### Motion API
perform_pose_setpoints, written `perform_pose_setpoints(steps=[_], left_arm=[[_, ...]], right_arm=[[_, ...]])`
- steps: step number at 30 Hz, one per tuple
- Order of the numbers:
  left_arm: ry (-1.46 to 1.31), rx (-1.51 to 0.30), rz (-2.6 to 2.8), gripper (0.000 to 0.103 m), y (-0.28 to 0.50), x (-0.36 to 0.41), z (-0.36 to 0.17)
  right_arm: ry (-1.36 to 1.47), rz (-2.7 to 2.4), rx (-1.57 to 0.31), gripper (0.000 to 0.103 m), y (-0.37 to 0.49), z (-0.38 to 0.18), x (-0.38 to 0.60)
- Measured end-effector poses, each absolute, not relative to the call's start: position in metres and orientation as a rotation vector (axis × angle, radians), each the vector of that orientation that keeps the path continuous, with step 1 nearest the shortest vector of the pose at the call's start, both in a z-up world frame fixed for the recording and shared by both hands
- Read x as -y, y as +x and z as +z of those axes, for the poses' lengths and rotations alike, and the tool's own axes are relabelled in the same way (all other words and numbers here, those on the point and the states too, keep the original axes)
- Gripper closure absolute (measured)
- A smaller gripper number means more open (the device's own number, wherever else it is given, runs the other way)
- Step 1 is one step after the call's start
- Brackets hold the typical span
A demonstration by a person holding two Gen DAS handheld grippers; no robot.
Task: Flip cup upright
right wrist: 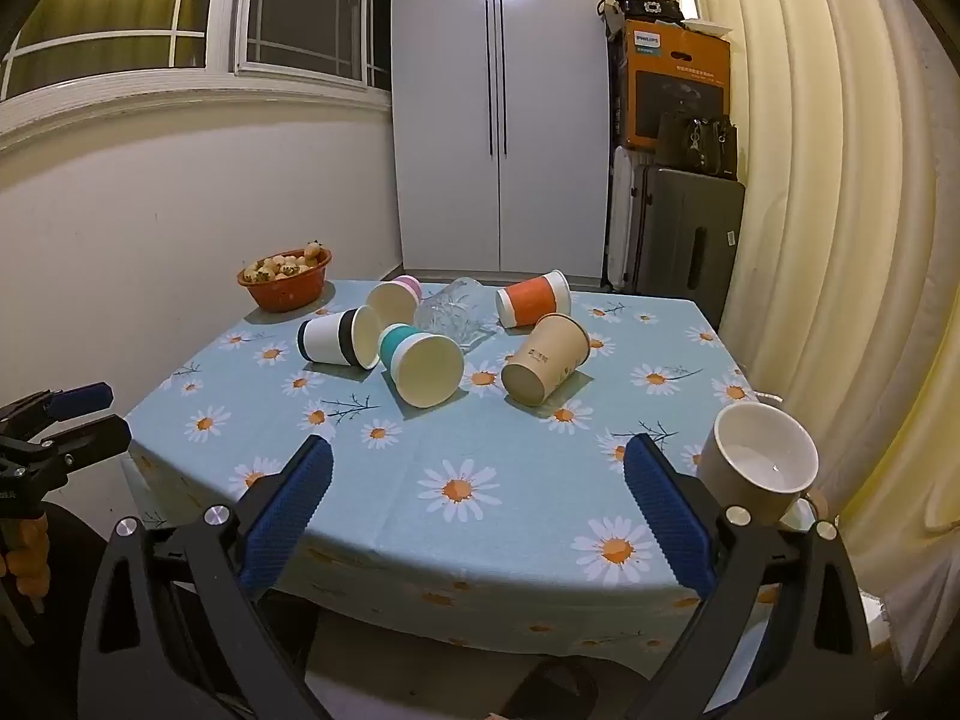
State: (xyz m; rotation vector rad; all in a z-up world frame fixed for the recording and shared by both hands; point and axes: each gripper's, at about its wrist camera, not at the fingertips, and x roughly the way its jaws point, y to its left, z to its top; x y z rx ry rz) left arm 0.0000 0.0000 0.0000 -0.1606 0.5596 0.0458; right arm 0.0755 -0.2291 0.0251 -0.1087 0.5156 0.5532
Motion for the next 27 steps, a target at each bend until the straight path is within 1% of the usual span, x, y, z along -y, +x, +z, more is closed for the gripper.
perform_pose_setpoints(steps=[27], left_arm=[[-0.161,-0.565,0.044,0.007,-0.0013,0.0026,0.0]], right_arm=[[-0.146,0.556,-0.522,0.006,0.0728,0.0211,0.2226]])
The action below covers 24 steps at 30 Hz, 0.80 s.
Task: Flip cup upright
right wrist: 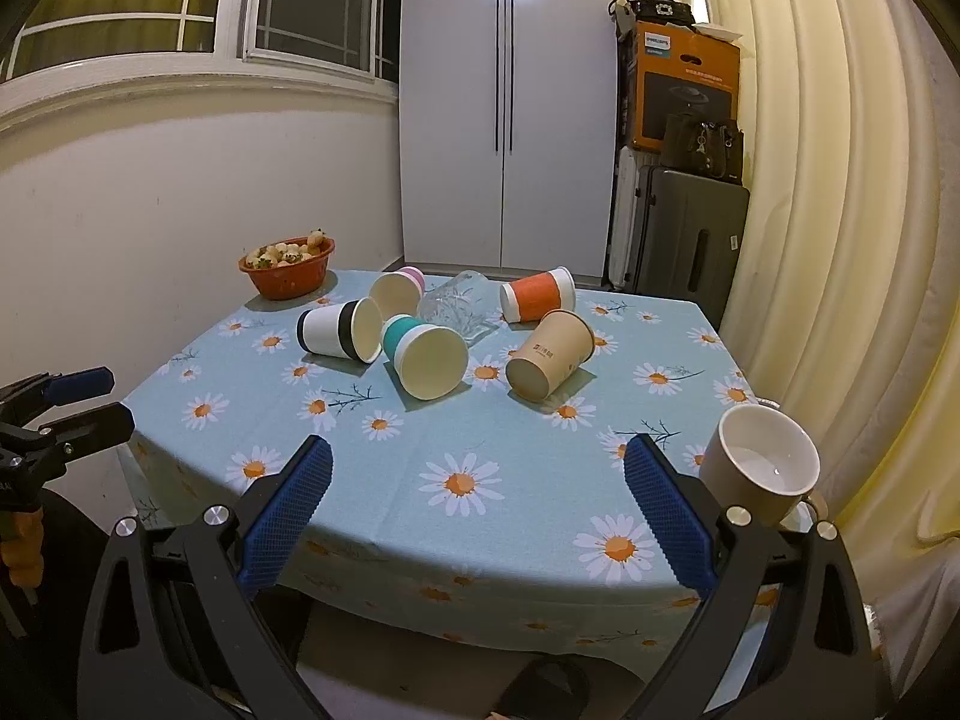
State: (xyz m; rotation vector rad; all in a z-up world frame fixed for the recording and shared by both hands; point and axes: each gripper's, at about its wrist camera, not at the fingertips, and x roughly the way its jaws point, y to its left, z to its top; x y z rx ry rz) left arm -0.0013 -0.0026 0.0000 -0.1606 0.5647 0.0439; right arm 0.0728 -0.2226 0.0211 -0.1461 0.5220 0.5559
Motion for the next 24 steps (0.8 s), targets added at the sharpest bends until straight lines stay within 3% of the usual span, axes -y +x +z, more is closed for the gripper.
perform_pose_setpoints(steps=[24], left_arm=[[-0.16,-0.567,0.043,0.007,0.0037,0.0057,0.0005]], right_arm=[[-0.173,0.56,-0.53,0.006,0.0731,0.0179,0.2188]])
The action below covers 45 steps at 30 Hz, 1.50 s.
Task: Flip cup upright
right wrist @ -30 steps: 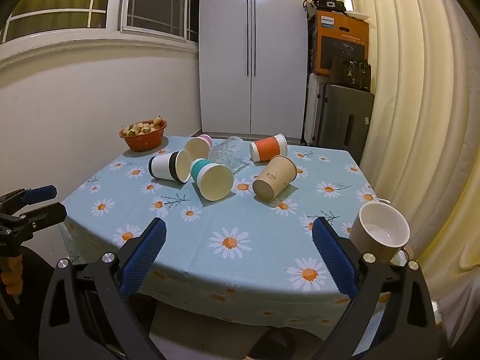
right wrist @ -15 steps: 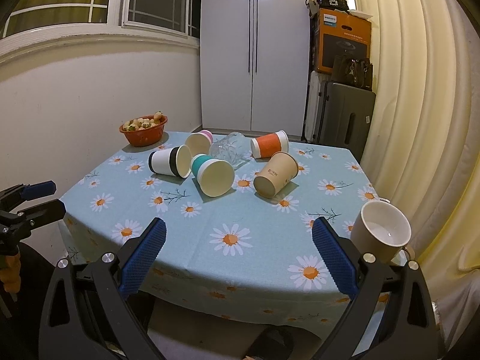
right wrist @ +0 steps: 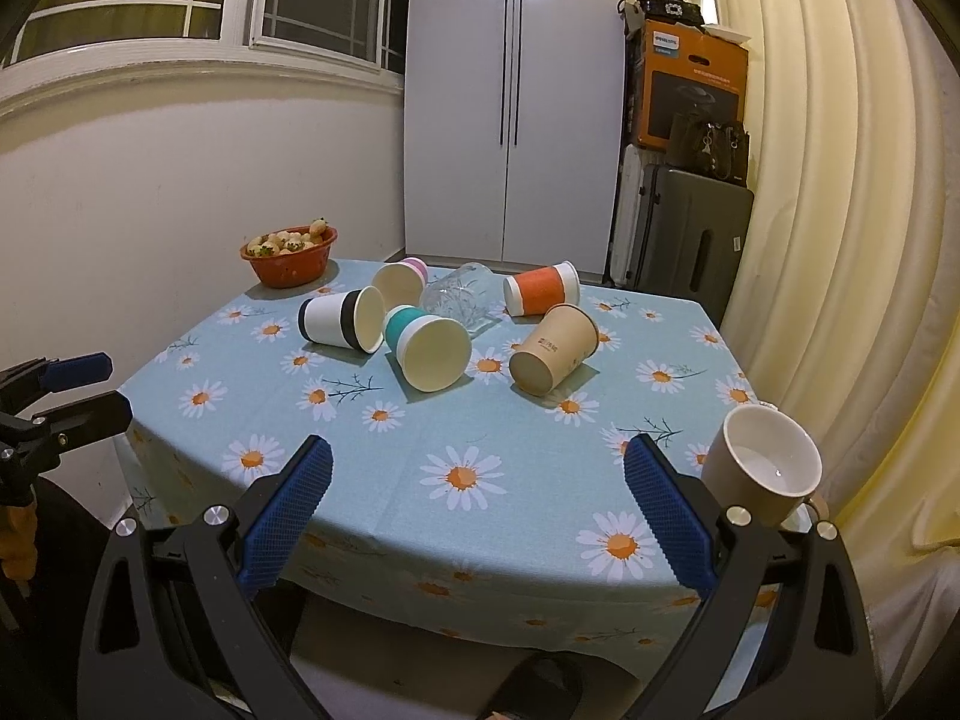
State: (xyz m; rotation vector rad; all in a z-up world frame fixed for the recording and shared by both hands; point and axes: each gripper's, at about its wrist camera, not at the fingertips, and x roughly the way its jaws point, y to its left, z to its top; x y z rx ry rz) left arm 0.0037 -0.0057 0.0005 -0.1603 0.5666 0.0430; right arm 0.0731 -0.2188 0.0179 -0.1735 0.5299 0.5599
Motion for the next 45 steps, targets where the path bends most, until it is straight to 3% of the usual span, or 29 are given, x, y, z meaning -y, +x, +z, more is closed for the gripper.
perform_pose_setpoints(steps=[45], left_arm=[[-0.145,-0.585,0.027,0.007,0.004,0.011,-0.003]], right_arm=[[-0.244,0.586,-0.525,0.006,0.066,0.015,0.206]])
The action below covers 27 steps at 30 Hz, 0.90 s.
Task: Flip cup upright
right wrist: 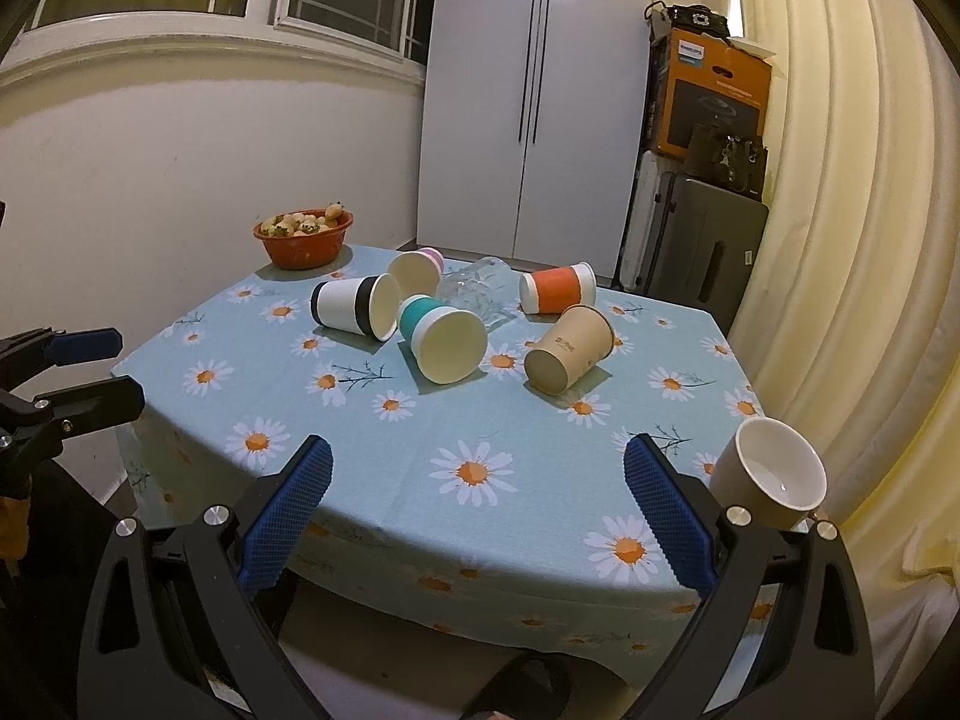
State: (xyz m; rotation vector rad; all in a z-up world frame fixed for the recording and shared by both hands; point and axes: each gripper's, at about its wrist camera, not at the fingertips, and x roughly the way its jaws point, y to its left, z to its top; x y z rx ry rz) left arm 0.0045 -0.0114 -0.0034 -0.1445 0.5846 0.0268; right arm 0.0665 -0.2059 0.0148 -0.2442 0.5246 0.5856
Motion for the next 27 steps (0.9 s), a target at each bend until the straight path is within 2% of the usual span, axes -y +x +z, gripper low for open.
perform_pose_setpoints(steps=[13,21,27], left_arm=[[-0.142,-0.649,-0.028,0.007,0.032,0.0,-0.001],[0.144,-0.721,-0.139,0.008,0.101,-0.019,0.014],[0.344,-0.839,-0.277,0.008,0.169,-0.047,0.002]], right_arm=[[-0.248,0.645,-0.609,0.006,0.094,0.015,0.192],[-0.178,0.772,-0.731,0.006,0.153,0.026,0.177],[-0.159,0.86,-0.847,0.006,0.193,0.021,0.154]])
